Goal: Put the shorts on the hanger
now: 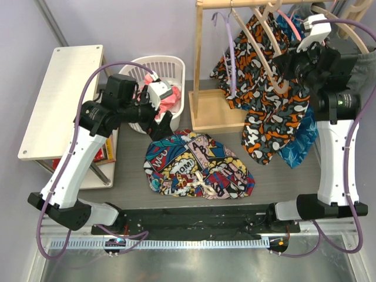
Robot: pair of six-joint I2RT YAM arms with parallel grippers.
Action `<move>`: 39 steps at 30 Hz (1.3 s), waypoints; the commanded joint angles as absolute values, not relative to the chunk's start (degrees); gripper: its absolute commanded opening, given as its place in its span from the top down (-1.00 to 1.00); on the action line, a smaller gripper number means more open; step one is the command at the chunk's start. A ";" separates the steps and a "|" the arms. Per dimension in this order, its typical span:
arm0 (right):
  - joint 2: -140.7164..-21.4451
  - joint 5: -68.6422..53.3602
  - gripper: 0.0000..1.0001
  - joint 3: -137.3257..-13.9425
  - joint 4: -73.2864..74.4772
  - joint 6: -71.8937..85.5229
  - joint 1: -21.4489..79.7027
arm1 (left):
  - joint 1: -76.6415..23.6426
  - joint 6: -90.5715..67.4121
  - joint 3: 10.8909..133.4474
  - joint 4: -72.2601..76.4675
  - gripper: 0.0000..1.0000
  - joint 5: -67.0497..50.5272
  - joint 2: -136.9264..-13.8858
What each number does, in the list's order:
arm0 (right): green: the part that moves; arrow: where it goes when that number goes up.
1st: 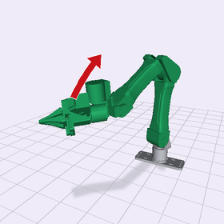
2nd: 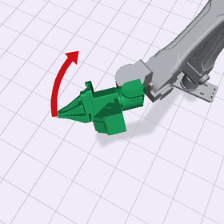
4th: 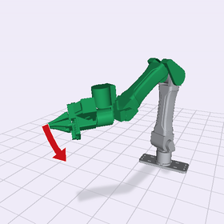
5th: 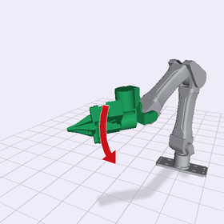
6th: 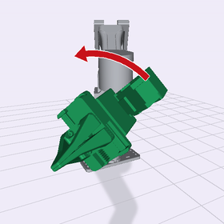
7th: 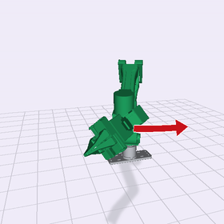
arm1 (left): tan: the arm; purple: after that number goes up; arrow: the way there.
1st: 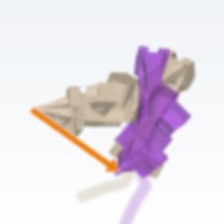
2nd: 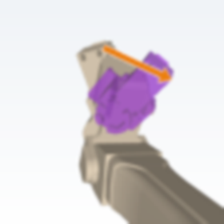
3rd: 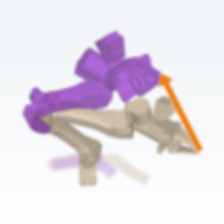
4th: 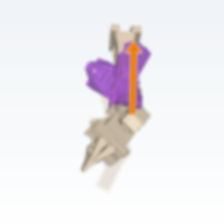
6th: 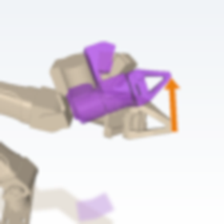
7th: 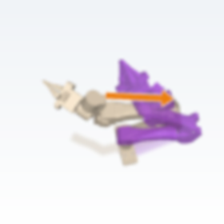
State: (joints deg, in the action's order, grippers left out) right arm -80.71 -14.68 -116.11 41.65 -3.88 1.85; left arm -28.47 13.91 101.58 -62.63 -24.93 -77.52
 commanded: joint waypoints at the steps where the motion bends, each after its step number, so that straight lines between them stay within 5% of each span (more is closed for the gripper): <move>1: -74.19 -9.76 0.99 -111.28 39.90 -4.21 1.58 | -28.21 14.50 102.31 -62.40 -1.00 -25.05 -77.08; 14: -53.89 -10.98 0.99 -85.53 57.64 -11.24 1.67 | -28.13 11.44 92.66 -60.04 -1.00 -26.28 -72.96; 22: -43.78 -33.27 0.98 -77.88 74.41 -31.26 1.58 | -26.19 3.97 78.50 -49.95 -1.00 -26.55 -63.20; 30: -45.34 -51.31 0.98 -77.17 85.24 -56.58 1.58 | -24.96 15.79 64.96 -45.26 -1.00 -40.03 -52.40; 39: -49.39 -61.52 0.98 -74.53 86.22 -61.70 4.04 | -25.66 30.05 54.33 -41.15 -0.96 -40.80 -48.78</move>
